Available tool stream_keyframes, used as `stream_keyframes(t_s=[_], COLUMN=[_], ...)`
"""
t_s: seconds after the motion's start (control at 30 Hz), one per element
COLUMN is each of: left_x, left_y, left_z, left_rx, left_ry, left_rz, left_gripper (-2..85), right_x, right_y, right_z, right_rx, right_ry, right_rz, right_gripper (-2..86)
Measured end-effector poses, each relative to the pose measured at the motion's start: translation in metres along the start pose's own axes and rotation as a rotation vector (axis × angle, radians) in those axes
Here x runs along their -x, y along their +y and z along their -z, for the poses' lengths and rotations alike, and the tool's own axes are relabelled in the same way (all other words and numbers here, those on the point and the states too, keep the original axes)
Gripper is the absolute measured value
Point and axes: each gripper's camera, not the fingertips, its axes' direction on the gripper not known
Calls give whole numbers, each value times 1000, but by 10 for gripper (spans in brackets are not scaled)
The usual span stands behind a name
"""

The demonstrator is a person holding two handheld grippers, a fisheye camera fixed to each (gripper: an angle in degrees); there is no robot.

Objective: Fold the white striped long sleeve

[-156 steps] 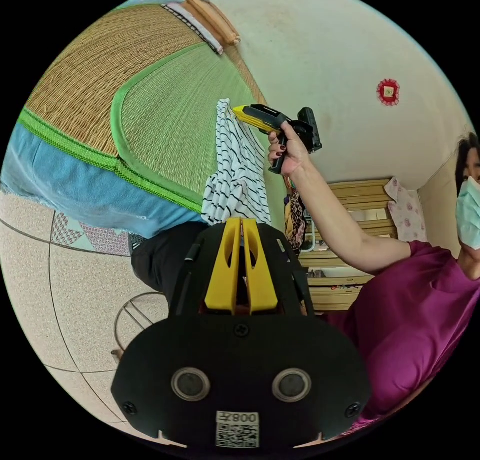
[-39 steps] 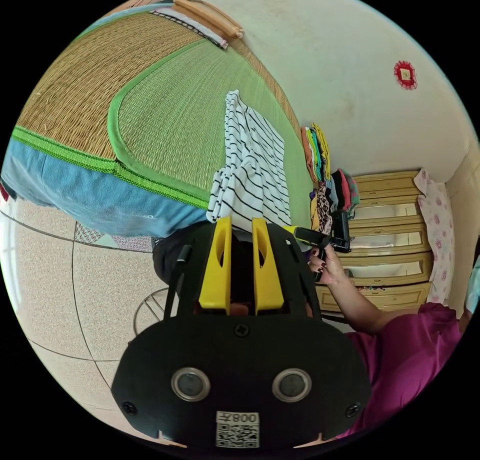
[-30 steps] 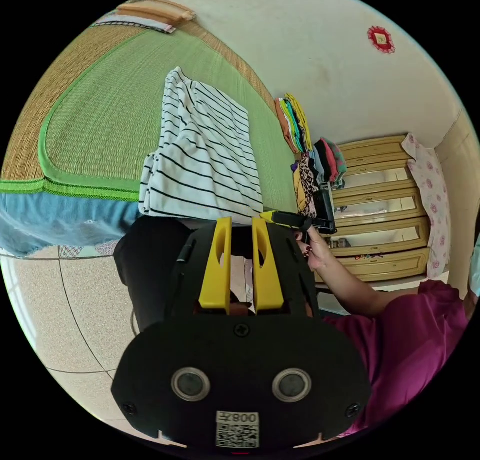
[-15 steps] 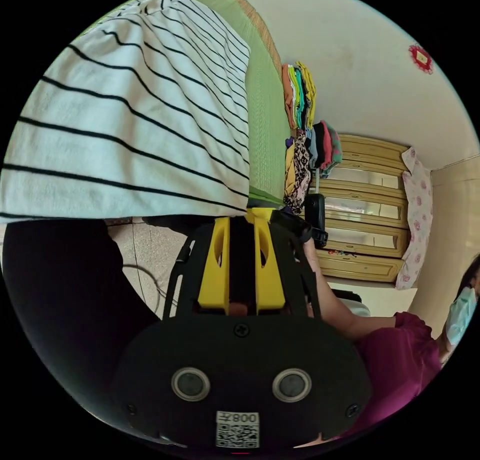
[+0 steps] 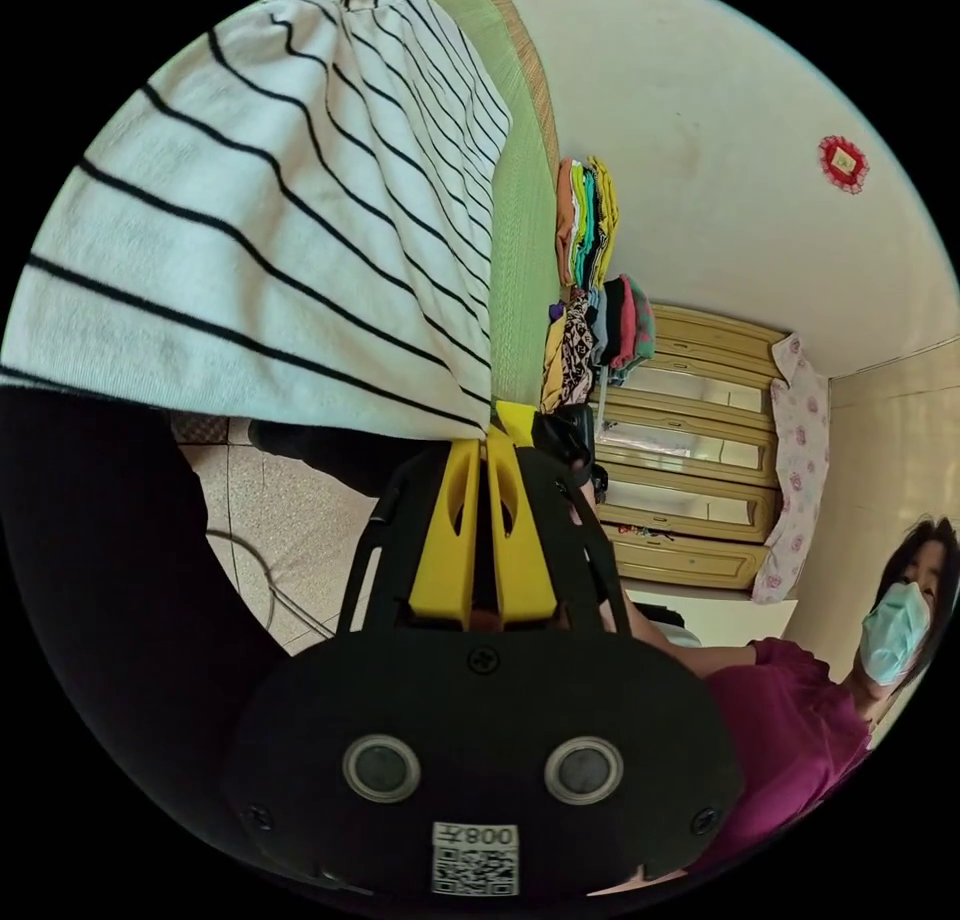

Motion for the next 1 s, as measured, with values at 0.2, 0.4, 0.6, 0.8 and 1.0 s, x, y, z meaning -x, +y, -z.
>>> stream_keyframes(t_s=[0.2, 0.4, 0.6, 0.8, 1.0], left_x=[3, 8, 5, 14, 59], left_y=[0, 3, 13, 27, 37], left_z=[7, 17, 55, 132, 179], left_rx=[-9, -8, -54, -213, -320], left_ry=[32, 29, 20, -128, -149], left_rz=[-2, -5, -55, -57, 106], left_gripper=[10, 10, 13, 41, 86], right_x=[-7, -7, 9, 39, 63], right_y=[0, 3, 5, 5, 4], right_z=[3, 6, 11, 14, 11], right_rx=[3, 9, 18, 24, 25], right_ry=[-80, -127, -121, -128, -138], right_rz=[-30, -38, -25, 9, 27], right_gripper=[91, 60, 34, 27, 24])
